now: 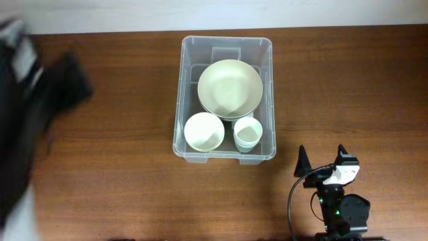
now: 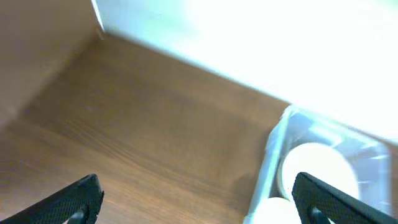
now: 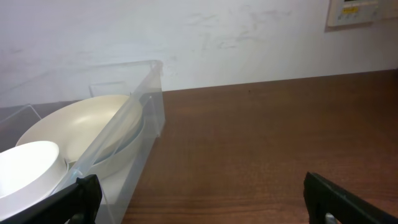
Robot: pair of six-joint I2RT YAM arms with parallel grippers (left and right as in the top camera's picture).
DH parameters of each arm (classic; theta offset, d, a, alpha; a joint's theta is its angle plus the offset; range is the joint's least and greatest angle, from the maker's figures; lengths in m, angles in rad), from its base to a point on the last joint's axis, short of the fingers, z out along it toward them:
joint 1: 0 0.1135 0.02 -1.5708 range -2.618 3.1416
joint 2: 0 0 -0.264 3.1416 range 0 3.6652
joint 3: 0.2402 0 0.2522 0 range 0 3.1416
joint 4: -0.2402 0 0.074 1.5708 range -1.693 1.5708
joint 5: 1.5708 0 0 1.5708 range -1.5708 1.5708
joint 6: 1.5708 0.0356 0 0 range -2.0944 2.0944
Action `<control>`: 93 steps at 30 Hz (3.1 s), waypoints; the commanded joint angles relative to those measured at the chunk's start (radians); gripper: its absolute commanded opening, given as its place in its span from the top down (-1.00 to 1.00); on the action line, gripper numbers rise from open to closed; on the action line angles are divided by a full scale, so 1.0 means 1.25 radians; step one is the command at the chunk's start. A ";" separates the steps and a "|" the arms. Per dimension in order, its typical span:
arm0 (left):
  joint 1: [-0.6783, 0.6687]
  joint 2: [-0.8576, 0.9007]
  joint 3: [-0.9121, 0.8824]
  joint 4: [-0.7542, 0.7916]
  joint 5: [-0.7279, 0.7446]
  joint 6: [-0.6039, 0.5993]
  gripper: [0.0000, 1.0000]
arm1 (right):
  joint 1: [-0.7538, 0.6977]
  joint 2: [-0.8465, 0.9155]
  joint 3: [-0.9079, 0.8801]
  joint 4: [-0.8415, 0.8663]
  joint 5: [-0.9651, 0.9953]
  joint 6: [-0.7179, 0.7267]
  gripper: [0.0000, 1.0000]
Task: Pack container
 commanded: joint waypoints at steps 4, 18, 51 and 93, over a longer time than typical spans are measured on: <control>0.001 -0.414 -0.247 -0.013 -0.040 -0.001 -0.99 | -0.005 -0.006 -0.004 -0.005 0.002 0.006 -0.98; 0.001 -0.849 -1.025 0.464 0.009 0.000 -0.99 | -0.005 -0.006 -0.004 -0.005 0.002 0.006 -0.98; -0.010 -1.074 -1.838 1.171 0.099 0.235 -0.99 | -0.005 -0.006 -0.004 -0.005 0.002 0.006 -0.98; -0.010 -1.074 -1.838 1.169 0.102 0.235 -0.99 | -0.005 -0.006 -0.004 -0.005 0.002 0.006 -0.98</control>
